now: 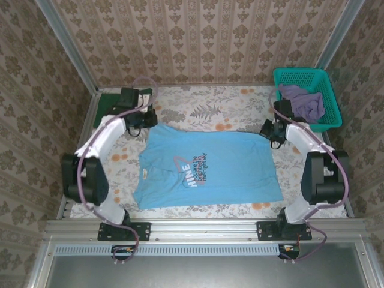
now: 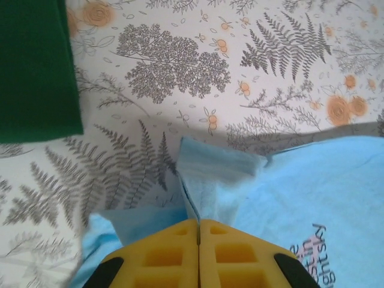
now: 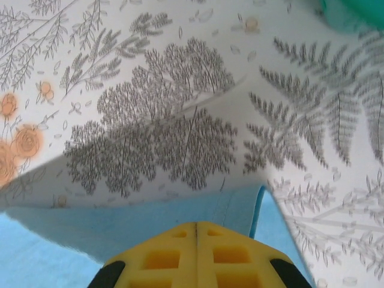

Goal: Fold and stack the t-shirts

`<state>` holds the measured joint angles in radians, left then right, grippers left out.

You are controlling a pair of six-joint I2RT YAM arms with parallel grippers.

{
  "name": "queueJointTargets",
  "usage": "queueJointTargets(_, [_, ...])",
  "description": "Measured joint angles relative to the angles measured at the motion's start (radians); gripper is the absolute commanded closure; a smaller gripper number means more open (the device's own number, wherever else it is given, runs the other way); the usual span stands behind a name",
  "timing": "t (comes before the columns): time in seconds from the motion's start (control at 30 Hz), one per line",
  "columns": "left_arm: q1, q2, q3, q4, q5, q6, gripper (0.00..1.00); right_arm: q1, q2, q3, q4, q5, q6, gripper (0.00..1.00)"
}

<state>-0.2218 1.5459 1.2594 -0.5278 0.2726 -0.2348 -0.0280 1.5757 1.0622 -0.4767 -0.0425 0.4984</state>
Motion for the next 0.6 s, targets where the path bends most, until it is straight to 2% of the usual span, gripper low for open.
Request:
queueJointTargets(0.1, [0.001,-0.116,-0.106,0.014,-0.035,0.004,0.88,0.0,-0.071,-0.081,0.005,-0.019,0.027,1.0])
queueJointTargets(0.23, [-0.002,-0.211,-0.217,0.001,-0.066,-0.004,0.88,-0.003,-0.149,-0.177,0.007,-0.04,0.056,1.0])
queueJointTargets(0.47, [-0.013,-0.356,-0.401,-0.04,-0.128,-0.124,0.93,-0.057,-0.233,-0.284,0.008,-0.05,0.083,1.0])
queueJointTargets(0.53, [-0.013,-0.392,-0.448,-0.048,-0.139,-0.166,0.87,-0.076,-0.237,-0.296,0.008,-0.05,0.085,1.0])
queueJointTargets(0.6, [-0.012,-0.404,-0.473,-0.06,-0.142,-0.206,0.75,-0.085,-0.238,-0.302,0.008,-0.05,0.085,1.0])
